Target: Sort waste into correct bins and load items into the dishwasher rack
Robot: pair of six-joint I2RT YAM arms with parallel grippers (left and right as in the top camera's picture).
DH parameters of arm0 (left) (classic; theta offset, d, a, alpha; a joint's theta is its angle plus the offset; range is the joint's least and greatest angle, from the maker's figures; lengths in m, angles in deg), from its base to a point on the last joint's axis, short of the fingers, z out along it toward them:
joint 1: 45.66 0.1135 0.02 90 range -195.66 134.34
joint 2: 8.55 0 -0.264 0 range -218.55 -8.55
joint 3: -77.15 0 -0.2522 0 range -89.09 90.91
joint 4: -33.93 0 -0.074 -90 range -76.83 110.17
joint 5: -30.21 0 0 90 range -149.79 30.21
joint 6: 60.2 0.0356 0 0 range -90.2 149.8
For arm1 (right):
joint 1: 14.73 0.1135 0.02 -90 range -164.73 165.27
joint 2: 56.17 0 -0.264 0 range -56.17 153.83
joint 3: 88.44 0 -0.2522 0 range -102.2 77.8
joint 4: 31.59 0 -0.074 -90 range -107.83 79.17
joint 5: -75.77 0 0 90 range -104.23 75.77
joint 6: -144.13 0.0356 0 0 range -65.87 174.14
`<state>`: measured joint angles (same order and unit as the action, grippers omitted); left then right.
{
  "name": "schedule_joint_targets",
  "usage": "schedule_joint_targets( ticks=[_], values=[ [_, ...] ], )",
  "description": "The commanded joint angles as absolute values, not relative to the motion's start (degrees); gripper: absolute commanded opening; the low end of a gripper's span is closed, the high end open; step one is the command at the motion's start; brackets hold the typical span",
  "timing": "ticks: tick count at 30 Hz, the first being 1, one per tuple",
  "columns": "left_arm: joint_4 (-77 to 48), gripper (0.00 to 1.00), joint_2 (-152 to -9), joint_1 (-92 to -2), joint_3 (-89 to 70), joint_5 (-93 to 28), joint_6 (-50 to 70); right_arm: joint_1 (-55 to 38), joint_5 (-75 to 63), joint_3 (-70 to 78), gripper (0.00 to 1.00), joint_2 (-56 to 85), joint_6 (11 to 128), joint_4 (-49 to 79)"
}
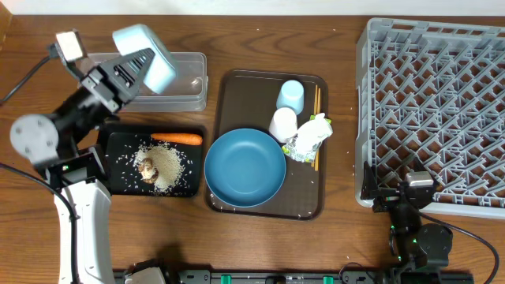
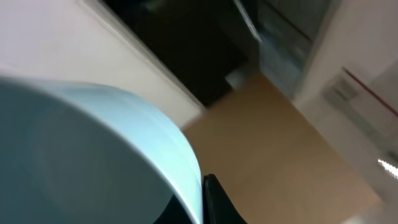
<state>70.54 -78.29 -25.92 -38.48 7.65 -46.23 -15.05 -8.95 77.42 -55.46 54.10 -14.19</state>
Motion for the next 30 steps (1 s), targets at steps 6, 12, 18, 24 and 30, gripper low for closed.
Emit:
schedule_joint_targets(
  ticks=[6, 12, 18, 24, 30],
  values=[
    [54.67, 0.06, -78.53, -27.29, -36.53, 2.97, -25.26, -15.42, -9.3, 77.48, 0.99, -55.77, 54.71, -13.95],
    [51.44, 0.06, -78.53, -34.16, -32.36, 5.14, -20.96, -15.42, -9.3, 77.48, 0.99, -55.77, 54.74, -13.95],
    [26.72, 0.06, -78.53, -41.81, -25.36, -7.5, -1.66, -15.42, -9.3, 77.48, 0.99, -55.77, 54.74, -13.93],
    [7.42, 0.06, -78.53, -51.73, -21.6, -40.96, 13.58, -15.42, -9.3, 77.48, 0.99, -55.77, 54.71, -13.95],
    [9.76, 0.06, -79.27, -63.69, -21.6, -52.55, 21.86, -15.42, -9.3, 77.48, 0.99, -55.77, 54.71, -13.95]
  ],
)
